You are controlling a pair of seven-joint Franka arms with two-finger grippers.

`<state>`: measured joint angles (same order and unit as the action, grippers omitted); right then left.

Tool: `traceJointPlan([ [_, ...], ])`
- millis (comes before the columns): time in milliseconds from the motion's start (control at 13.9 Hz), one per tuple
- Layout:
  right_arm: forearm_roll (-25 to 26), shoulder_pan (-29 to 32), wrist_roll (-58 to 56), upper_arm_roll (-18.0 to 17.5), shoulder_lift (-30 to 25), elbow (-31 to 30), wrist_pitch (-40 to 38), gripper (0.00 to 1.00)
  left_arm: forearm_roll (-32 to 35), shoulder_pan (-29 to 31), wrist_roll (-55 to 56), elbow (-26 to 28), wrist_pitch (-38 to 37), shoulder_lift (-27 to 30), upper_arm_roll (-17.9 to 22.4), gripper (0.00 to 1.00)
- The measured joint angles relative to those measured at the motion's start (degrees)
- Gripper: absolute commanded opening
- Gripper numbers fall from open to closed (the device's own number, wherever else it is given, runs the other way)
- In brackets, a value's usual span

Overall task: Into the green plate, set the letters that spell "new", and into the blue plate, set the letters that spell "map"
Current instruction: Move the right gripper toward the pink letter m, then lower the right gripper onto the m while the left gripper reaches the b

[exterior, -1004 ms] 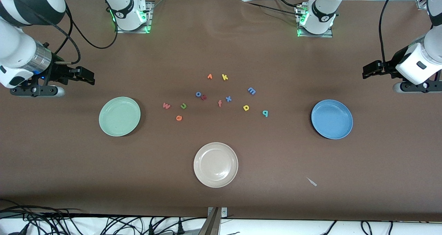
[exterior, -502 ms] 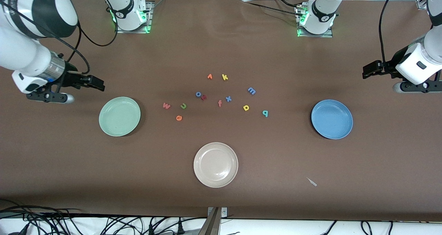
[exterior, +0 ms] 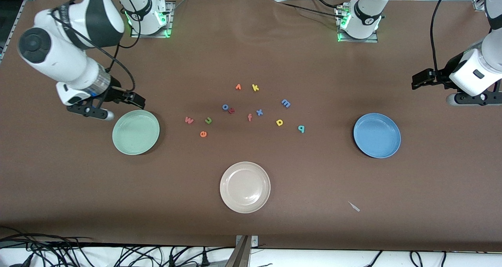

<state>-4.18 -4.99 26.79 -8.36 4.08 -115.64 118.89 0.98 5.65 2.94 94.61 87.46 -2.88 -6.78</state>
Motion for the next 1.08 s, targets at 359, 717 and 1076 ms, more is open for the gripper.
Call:
traceJointPlan([
  [359, 0.03, -3.98, 9.90, -1.25, 2.08, -8.02, 11.81, 1.00, 0.00, 0.05, 0.00, 0.00, 0.27, -0.01, 0.00, 1.00],
  [717, 4.94, -7.79, 18.71, -1.31, 8.87, -9.72, 20.85, 1.00, -0.09, -1.94, 0.00, 0.00, 2.05, -2.75, -0.95, 1.00],
  [1076, 6.92, -8.96, 19.76, -1.31, 14.22, -10.41, 28.15, 1.00, -0.15, -10.34, 0.32, -2.16, 4.78, -12.88, -2.07, 1.00],
])
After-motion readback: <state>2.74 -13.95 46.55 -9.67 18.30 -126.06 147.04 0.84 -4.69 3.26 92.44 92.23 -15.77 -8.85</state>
